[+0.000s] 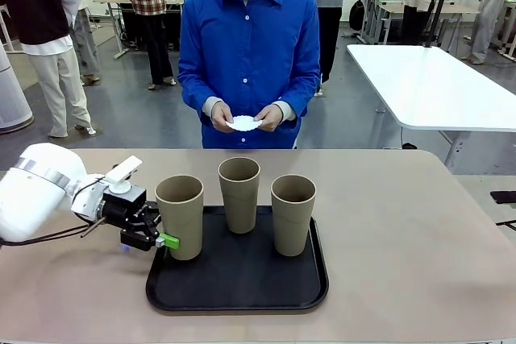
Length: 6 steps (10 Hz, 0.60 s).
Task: Place coasters on the table and set cups on them.
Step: Pick up one Reusable plastic cup and place it on a coaster set by the human.
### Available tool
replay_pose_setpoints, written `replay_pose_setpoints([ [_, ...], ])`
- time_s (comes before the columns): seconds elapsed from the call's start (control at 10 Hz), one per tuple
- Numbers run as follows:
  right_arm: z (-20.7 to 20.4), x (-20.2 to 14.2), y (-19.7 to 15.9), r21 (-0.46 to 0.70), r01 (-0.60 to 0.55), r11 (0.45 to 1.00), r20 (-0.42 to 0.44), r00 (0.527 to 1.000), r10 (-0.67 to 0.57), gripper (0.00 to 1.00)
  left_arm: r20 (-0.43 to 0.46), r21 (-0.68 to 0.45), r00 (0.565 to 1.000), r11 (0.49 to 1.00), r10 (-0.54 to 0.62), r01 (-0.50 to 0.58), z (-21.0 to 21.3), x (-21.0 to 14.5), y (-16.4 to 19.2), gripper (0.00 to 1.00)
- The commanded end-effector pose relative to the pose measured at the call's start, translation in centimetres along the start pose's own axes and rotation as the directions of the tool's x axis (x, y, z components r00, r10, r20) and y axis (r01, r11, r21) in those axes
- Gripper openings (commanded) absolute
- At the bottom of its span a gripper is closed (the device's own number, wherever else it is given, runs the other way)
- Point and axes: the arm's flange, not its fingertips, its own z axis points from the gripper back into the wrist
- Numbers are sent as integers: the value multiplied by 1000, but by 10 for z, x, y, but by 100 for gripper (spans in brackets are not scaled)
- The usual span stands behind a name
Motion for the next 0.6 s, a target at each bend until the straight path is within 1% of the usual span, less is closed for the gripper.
replay_pose_setpoints([
  [0.0,0,1,1,11,-5,1000,2,1000,5,100,27,36,997,997,-70,69,16,84,-33,24],
  [0.1,0,1,1,11,-5,1000,2,1000,5,100,15,84,992,989,-124,122,29,118,-40,24],
  [0.2,0,1,1,11,-5,1000,2,1000,5,100,2,124,990,983,-138,137,42,151,-45,24],
  [0.3,0,1,1,11,-5,1000,2,1000,5,100,-4,144,989,979,-145,144,49,172,-50,24],
  [0.4,0,1,1,11,-5,1000,2,1000,5,100,-24,155,991,979,-130,132,52,186,-51,24],
  [0.5,0,1,1,11,-5,1000,2,1000,5,100,-46,147,994,984,-99,105,51,186,-56,24],
])
